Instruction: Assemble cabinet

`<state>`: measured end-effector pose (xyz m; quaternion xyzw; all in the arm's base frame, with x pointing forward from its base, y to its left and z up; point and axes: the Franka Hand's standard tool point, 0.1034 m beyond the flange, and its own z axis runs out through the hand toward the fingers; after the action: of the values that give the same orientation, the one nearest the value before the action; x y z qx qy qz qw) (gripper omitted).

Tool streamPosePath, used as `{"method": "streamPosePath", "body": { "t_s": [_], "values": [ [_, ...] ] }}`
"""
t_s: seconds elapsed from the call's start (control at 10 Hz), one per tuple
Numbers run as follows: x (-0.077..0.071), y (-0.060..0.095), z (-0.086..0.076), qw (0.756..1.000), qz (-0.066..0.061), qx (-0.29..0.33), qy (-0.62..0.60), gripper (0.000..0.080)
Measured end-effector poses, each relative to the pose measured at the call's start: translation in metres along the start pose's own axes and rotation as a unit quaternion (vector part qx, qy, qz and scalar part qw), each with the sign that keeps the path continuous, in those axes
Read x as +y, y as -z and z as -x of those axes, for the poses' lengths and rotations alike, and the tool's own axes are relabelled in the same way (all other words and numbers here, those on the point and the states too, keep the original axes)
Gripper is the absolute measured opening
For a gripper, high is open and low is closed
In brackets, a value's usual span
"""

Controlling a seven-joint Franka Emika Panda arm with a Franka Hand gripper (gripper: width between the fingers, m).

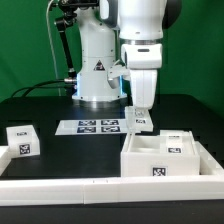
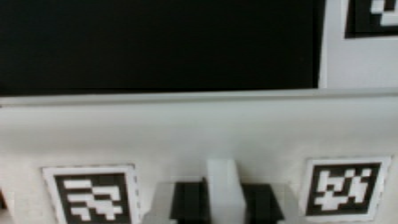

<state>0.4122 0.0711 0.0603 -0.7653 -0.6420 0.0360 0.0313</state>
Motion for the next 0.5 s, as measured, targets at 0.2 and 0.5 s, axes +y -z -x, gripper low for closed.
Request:
{"method": "streamPosePath", "body": {
  "t_s": [0.2, 0.5],
  "values": [
    [0.0072, 0.0038, -0.0030, 0.999, -0.012, -0.003, -0.041, 0.0070],
    [0.0054, 0.0011, -0.0024, 0.999, -0.012, -0.002, -0.038, 0.0070]
  ]
}}
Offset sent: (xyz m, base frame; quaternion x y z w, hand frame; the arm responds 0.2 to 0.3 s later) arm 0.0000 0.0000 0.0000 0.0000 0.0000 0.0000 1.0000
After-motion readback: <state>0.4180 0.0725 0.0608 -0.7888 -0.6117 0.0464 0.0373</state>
